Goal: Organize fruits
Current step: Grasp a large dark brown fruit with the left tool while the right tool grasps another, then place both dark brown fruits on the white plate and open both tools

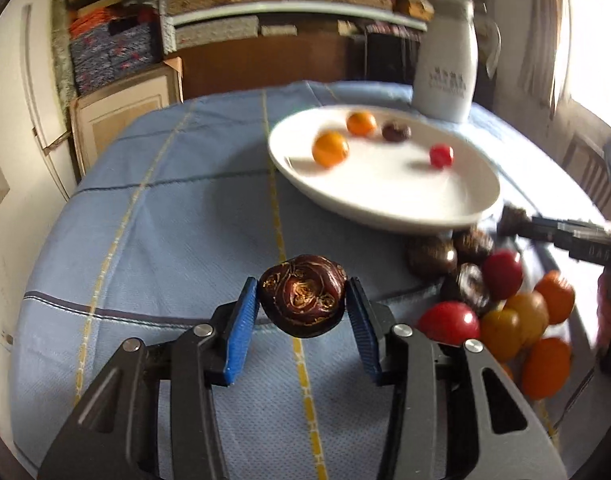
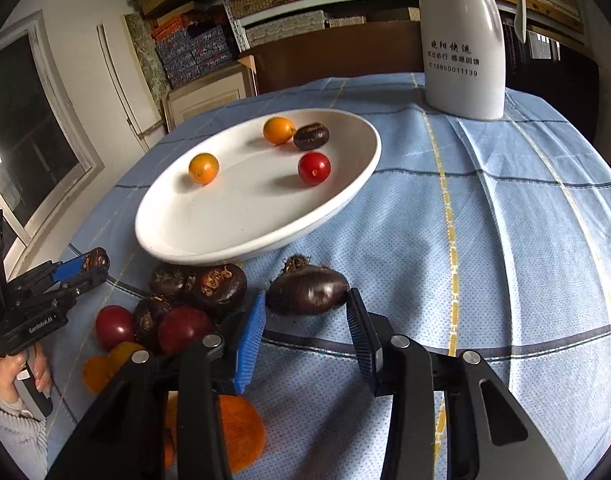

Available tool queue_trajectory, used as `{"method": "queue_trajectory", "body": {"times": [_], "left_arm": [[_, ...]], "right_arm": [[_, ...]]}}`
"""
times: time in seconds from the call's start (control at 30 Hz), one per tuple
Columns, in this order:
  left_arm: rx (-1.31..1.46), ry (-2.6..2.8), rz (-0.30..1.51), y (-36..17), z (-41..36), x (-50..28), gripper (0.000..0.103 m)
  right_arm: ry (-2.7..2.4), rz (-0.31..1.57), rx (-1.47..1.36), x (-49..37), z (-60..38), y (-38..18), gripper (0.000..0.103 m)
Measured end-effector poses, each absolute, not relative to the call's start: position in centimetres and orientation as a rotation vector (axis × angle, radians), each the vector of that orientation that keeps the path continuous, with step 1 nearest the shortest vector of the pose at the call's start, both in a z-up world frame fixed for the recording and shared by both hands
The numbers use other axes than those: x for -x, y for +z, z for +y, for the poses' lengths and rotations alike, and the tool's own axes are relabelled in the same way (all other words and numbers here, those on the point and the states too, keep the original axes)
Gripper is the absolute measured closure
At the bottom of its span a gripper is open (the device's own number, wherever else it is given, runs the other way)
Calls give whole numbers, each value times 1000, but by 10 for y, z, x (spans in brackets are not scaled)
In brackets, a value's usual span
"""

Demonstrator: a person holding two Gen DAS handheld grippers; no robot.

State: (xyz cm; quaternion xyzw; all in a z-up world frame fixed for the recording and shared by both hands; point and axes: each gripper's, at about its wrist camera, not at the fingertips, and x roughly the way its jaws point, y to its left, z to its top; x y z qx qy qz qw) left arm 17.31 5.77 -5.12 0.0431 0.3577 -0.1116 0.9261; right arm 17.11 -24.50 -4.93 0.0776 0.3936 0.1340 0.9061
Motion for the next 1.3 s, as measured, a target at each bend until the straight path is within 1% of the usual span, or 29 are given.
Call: {"method": "queue_trajectory", "body": {"times": [0.03,0.07,0.17,0.27,0.33,0.37,0.4,0.5,0.57,0.6,0.67,0.73,0.9,0.93,0.97,1.07,1.1,1.13,1.17,1.3], "left_arm": [[-64,-236,716,-46,60,-172,59],[-45,-242,705,-42,60,-172,59],[-2,-273,674,-25,54,-181,59],[-36,-274,673,-15,34,-199,59],[-46,-304,663,-12,25,-204,59],[-49,-315,657,-11,22,-204,59],[-57,-325,654,-11,20,-203,59],[-48,-332,655,-12,23,-200,59],[-27,-335,657,-12,27,-199,59],[-27,-332,656,-12,28,-199,59],[-25,-332,659,-13,29,-199,59],[-25,-331,668,-16,29,-199,59],[-19,-320,678,-24,34,-195,58],[-15,-313,678,-25,35,-194,52],[-12,-305,677,-26,37,-194,43],[-9,-278,670,-26,39,-194,30],[-6,-270,665,-26,40,-194,25],[-8,-256,658,-26,41,-194,15],[-12,-233,647,-26,42,-194,11],[13,-213,647,-26,49,-194,9]], "right_arm": [[289,788,-168,-167,-246,-45,75],[300,764,-182,-163,-247,-40,79],[298,715,-189,-162,-247,-29,79],[303,749,-166,-176,-245,-29,79],[298,787,-162,-179,-248,-37,58],[280,789,-153,-178,-248,-38,43],[281,789,-137,-176,-245,-39,42],[291,806,-97,-181,-233,-44,42],[281,837,-54,-188,-225,-52,44],[284,867,-49,-193,-222,-58,51],[281,890,-71,-198,-223,-63,61],[307,865,-116,-195,-231,-59,62],[334,790,-116,-174,-232,-42,62],[337,763,-116,-170,-231,-37,62],[340,730,-119,-170,-229,-30,62],[316,661,-140,-182,-227,-17,61],[312,649,-157,-189,-228,-15,48],[297,646,-179,-196,-231,-15,35],[276,636,-194,-198,-236,-14,27],[280,641,-255,-192,-255,-16,27]]}}
